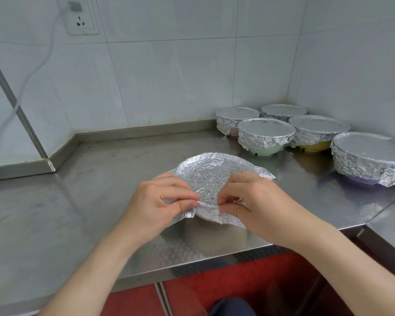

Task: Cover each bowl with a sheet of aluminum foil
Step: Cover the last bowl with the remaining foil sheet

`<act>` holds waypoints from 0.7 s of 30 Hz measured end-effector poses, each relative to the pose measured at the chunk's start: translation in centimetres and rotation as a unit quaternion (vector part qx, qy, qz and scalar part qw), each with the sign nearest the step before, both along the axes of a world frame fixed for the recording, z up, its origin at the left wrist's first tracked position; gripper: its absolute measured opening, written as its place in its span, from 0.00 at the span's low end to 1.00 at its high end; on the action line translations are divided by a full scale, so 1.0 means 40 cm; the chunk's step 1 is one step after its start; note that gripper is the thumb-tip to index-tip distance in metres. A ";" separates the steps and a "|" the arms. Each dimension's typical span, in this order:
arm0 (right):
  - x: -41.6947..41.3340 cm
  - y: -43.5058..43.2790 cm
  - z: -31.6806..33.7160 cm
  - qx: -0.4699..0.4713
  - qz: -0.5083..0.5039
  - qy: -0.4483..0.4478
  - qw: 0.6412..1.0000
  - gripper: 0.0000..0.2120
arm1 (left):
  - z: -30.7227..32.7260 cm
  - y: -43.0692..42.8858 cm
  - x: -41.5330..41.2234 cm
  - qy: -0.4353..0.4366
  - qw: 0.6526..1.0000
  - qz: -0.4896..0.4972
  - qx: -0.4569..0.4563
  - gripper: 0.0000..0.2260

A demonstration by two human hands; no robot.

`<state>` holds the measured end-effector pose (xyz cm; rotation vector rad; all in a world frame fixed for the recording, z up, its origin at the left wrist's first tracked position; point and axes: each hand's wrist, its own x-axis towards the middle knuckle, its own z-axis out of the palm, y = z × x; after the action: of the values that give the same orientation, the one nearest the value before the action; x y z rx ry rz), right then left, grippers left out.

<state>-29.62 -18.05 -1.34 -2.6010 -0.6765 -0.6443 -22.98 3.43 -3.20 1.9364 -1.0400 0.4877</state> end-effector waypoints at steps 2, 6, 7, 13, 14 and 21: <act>0.004 0.008 -0.008 -0.035 -0.019 -0.040 0.998 0.00 | -0.003 -0.007 0.002 -0.019 1.000 0.000 0.007 0.03; 0.012 0.019 -0.031 -0.105 -0.054 -0.084 0.989 0.12 | -0.018 -0.018 0.009 -0.073 0.997 0.024 0.010 0.02; 0.011 0.025 -0.034 -0.125 -0.057 -0.100 0.986 0.14 | -0.020 -0.019 0.011 -0.078 0.997 0.026 0.009 0.02; 0.001 0.043 -0.049 -0.084 -0.056 -0.112 0.989 0.14 | -0.016 0.004 0.011 -0.056 0.998 0.027 -0.002 0.04; -0.001 0.045 -0.053 -0.067 -0.060 -0.099 0.991 0.13 | -0.018 0.007 0.007 -0.048 0.999 0.023 0.000 0.05; -0.013 0.061 -0.046 -0.043 -0.061 -0.069 0.995 0.09 | -0.034 -0.030 0.000 -0.001 1.000 -0.002 -0.029 0.05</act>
<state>-30.12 -15.59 -3.16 -2.7120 -0.6022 -0.8580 -22.99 2.22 -4.56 1.8815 -1.0210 0.5127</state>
